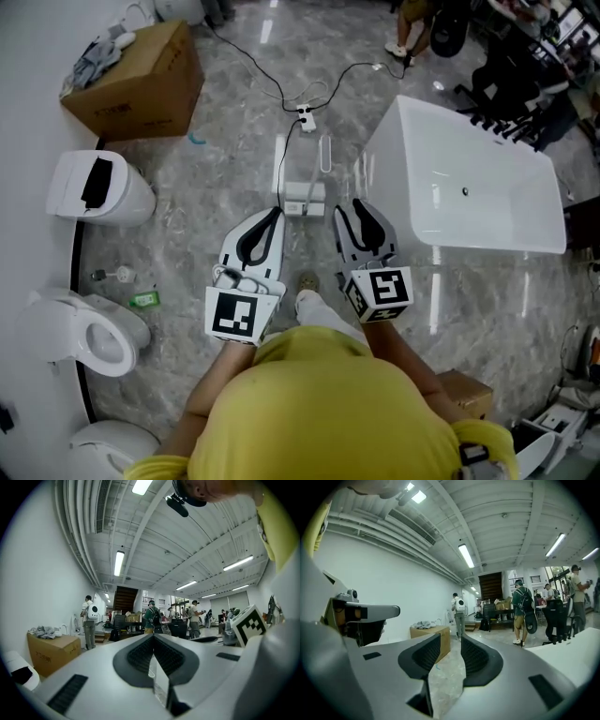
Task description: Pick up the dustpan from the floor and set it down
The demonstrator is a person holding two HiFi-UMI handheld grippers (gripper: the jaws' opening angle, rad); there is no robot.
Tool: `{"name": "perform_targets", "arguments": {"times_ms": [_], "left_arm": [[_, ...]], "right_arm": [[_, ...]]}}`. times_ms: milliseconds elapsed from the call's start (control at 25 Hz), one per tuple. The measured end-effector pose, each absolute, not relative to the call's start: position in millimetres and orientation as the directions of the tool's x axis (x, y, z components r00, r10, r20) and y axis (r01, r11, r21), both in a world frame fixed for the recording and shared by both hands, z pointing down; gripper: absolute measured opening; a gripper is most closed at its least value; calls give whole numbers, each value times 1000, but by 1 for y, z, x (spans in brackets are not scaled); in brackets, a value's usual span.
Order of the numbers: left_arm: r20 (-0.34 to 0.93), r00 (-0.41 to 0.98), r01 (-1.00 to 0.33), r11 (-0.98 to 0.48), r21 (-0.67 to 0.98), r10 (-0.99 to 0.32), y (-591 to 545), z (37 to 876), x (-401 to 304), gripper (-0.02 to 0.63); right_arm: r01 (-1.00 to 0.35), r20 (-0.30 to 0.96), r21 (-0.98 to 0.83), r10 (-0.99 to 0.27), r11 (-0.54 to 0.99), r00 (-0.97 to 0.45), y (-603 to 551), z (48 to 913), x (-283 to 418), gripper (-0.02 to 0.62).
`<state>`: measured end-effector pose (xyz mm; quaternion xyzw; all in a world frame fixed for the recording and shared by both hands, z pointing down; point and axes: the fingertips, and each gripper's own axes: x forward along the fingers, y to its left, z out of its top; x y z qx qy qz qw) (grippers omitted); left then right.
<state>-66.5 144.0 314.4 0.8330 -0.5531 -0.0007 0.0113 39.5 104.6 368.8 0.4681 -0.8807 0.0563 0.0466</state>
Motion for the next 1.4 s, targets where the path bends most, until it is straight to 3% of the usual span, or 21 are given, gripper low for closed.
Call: {"name": "perform_targets", "arguments": {"times_ms": [800,1400], "left_arm": [[89,319,-948,-320,6,-944,29,338,-64,-2],[142,467,-884,-465,47,-873,-83,372,-67,-2]], "right_arm": [[-814,253,-141,-774,563,-580,-8,429,64,150],[-801,437,-238,-676,549,-593,-91,512,28,163]]}}
